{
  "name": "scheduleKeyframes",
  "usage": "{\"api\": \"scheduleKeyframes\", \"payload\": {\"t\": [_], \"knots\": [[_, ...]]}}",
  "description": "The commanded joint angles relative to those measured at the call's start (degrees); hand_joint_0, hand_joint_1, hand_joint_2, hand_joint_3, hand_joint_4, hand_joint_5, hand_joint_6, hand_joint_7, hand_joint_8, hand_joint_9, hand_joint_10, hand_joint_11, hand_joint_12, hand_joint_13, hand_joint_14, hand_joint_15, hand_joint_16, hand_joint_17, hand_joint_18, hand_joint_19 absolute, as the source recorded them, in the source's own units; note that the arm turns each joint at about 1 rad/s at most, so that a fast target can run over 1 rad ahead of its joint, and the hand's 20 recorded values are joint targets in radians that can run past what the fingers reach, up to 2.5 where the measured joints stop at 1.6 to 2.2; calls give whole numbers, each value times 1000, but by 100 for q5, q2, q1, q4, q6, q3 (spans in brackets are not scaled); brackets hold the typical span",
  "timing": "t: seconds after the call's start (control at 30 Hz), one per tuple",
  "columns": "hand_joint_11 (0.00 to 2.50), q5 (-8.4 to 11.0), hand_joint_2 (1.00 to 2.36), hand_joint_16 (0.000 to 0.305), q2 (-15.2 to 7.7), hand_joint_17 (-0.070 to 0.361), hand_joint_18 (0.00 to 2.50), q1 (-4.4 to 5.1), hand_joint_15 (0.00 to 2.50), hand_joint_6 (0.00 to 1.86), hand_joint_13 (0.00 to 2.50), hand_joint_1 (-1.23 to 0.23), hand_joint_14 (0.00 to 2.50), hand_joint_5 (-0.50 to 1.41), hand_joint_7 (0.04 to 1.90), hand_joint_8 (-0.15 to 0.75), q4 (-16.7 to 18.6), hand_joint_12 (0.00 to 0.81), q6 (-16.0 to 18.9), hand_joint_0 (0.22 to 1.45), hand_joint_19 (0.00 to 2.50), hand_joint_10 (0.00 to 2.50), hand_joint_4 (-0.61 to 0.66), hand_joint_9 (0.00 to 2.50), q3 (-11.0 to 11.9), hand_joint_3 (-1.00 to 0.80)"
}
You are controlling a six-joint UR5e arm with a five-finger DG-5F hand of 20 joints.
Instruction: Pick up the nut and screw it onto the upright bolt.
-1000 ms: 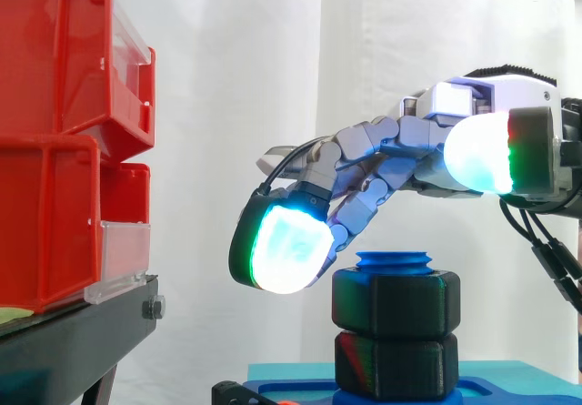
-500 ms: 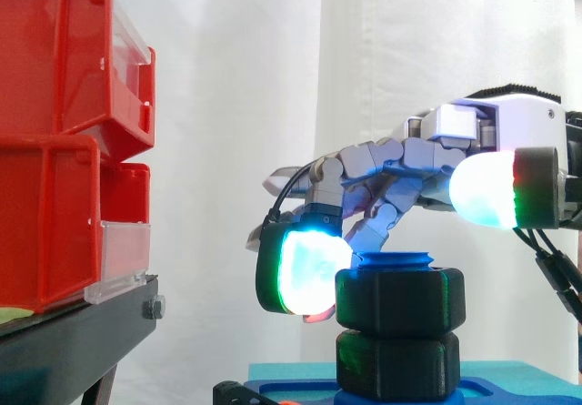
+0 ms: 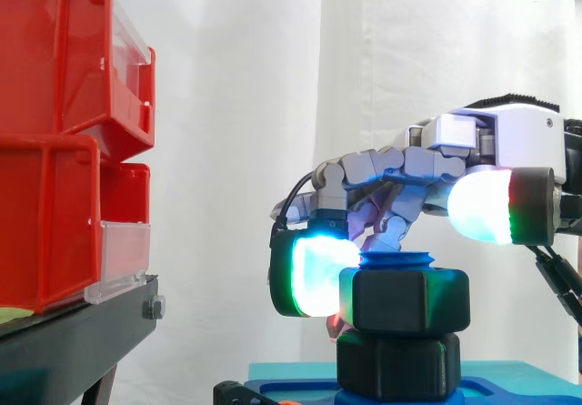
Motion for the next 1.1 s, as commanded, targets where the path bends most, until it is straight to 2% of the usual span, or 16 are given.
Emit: {"api": "scheduleKeyframes", "payload": {"t": [0.0,0.17,0.5,0.67,0.77,1.07], "knots": [[0,-1,1000,17,0,39,316,-26,0,555,677,-178,0,58,1357,253,3,204,7,540,0,0,122,1121,-3,-500],[0,-10,1000,14,0,32,411,-87,0,556,772,-192,0,69,1366,246,20,187,-2,538,0,0,136,1257,-3,-500],[0,-177,1000,9,8,20,536,-228,0,537,865,-209,0,90,1421,221,91,151,-64,538,0,0,134,1407,15,-500],[0,-238,1000,9,0,20,546,-246,0,540,882,-202,0,87,1427,223,108,149,-55,536,0,0,112,1406,6,-500],[0,-282,1000,11,8,24,504,-263,0,500,850,-181,0,73,1458,243,91,164,-55,531,0,0,150,1350,50,-500],[0,-388,1000,16,0,37,388,-290,0,505,735,-147,0,-20,1063,242,3,201,-55,517,0,0,266,1172,349,-500]]}}
